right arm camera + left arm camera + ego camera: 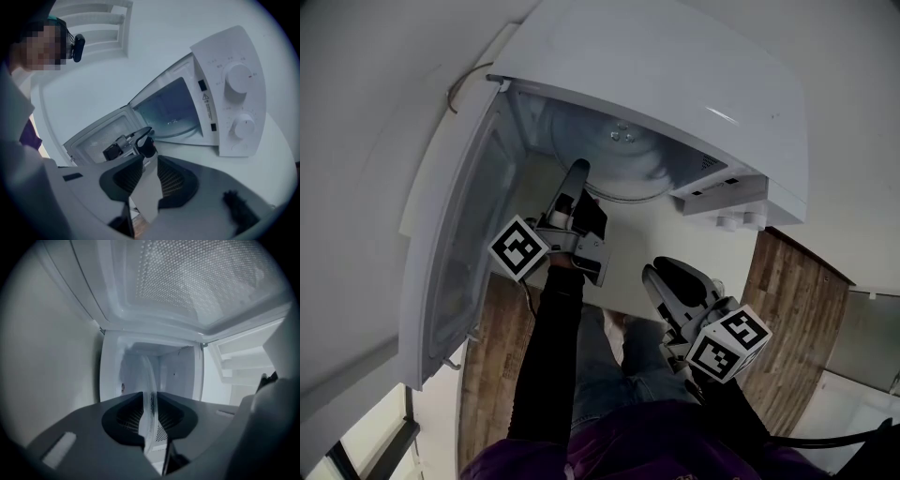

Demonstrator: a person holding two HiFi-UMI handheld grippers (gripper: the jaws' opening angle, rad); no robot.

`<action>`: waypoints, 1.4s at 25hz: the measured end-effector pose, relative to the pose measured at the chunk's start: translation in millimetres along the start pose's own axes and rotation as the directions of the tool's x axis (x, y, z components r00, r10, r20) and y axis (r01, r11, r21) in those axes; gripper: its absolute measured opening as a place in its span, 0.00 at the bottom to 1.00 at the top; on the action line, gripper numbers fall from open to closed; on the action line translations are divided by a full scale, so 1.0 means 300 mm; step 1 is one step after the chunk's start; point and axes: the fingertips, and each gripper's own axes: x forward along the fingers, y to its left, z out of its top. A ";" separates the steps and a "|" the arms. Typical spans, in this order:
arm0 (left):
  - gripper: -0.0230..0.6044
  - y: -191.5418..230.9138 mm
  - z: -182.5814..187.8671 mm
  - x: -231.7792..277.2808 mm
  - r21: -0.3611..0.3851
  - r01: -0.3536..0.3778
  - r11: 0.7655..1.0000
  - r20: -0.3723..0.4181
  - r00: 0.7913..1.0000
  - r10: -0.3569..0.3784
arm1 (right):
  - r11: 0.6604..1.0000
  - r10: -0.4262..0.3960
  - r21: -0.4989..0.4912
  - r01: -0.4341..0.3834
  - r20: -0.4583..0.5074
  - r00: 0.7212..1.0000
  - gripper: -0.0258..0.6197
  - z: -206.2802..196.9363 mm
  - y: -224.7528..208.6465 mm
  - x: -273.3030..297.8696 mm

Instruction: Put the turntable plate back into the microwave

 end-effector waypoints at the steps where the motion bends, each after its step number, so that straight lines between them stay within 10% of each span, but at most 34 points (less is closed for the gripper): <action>1: 0.16 0.003 0.005 0.011 -0.005 -0.001 1.000 0.000 1.000 0.001 | 1.000 0.004 -0.008 -0.004 -0.009 1.000 0.20 -0.008 0.005 0.006; 35: 0.16 0.072 0.084 0.206 0.008 -0.080 0.997 -0.028 0.996 0.080 | 0.999 0.040 -0.004 -0.040 -0.085 0.996 0.20 -0.093 0.028 0.092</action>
